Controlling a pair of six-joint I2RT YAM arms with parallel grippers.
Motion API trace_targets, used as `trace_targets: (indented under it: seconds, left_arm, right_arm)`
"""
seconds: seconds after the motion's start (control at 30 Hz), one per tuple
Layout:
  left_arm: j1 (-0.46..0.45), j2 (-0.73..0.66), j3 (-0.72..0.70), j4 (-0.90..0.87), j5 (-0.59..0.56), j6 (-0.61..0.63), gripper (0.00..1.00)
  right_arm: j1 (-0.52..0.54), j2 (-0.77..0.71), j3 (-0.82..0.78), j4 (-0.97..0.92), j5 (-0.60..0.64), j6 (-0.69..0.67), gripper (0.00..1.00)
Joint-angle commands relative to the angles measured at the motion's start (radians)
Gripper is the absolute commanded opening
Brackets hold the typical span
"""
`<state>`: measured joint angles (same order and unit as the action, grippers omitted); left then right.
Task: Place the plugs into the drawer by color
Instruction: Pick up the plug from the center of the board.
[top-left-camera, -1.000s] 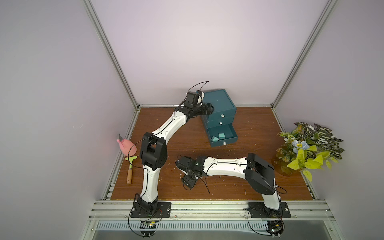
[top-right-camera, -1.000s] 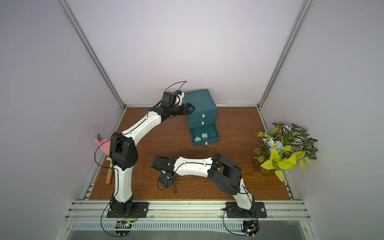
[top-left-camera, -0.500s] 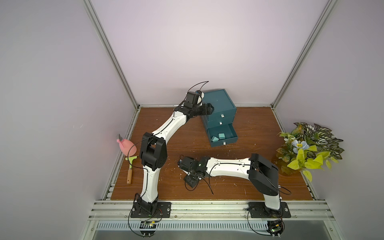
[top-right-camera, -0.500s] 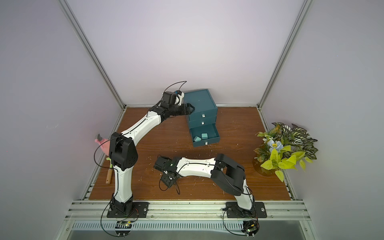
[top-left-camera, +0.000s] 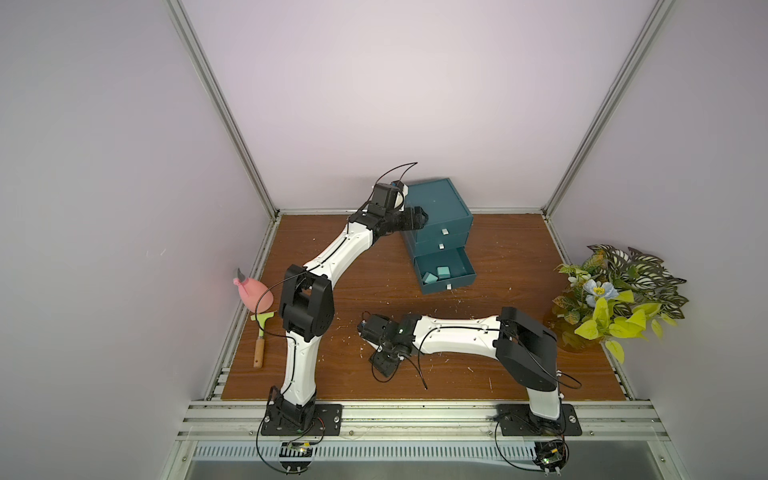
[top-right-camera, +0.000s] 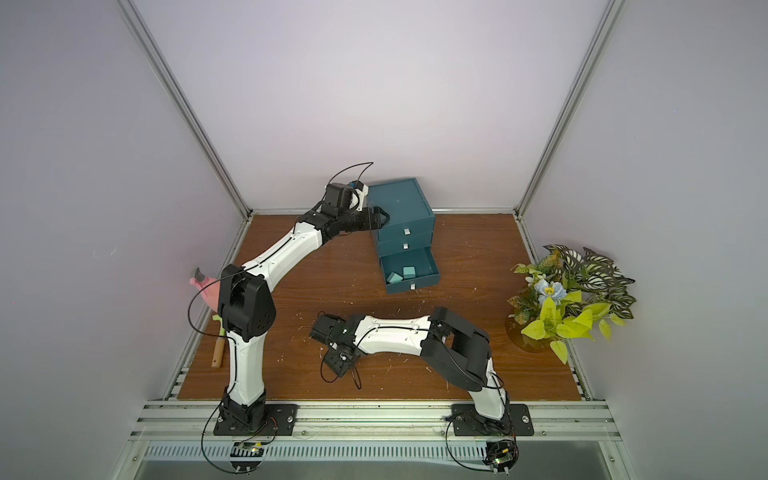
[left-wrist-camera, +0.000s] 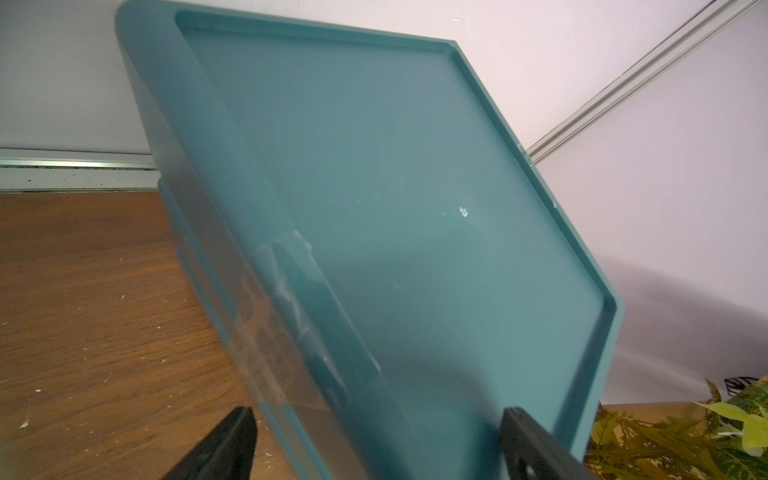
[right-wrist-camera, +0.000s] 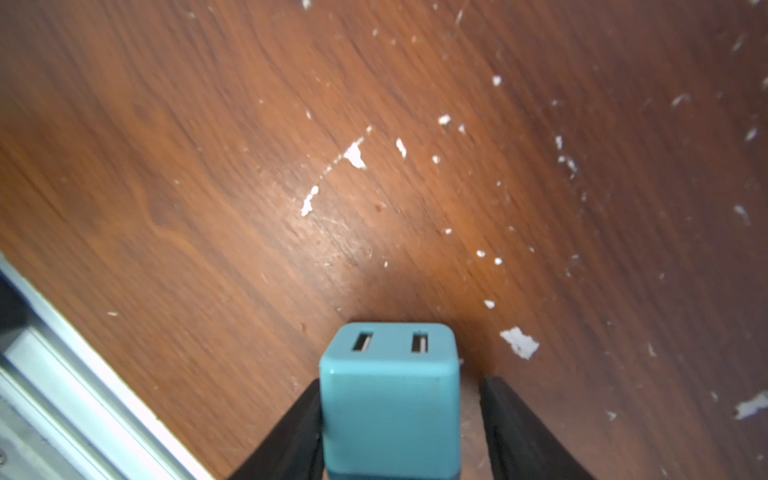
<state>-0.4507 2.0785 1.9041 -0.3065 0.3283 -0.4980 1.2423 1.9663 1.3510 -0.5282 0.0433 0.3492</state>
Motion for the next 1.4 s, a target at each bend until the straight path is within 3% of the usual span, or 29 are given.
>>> trace_targets:
  seconds: [0.0,1.13,1.37]
  left_arm:
    - [0.006,-0.006,-0.026,-0.083,-0.014,0.02,0.87]
    - [0.006,0.005,-0.024,-0.083,-0.017,0.025,0.86]
    - [0.007,-0.004,-0.022,-0.084,-0.036,0.035,0.87]
  right_arm:
    - [-0.003,-0.066,-0.021,-0.004,-0.014,0.027,0.62]
    - [-0.01,-0.125,-0.056,0.001,0.051,0.06,0.46]
    - [-0.138,-0.234,-0.087,-0.057,0.131,0.039,0.45]
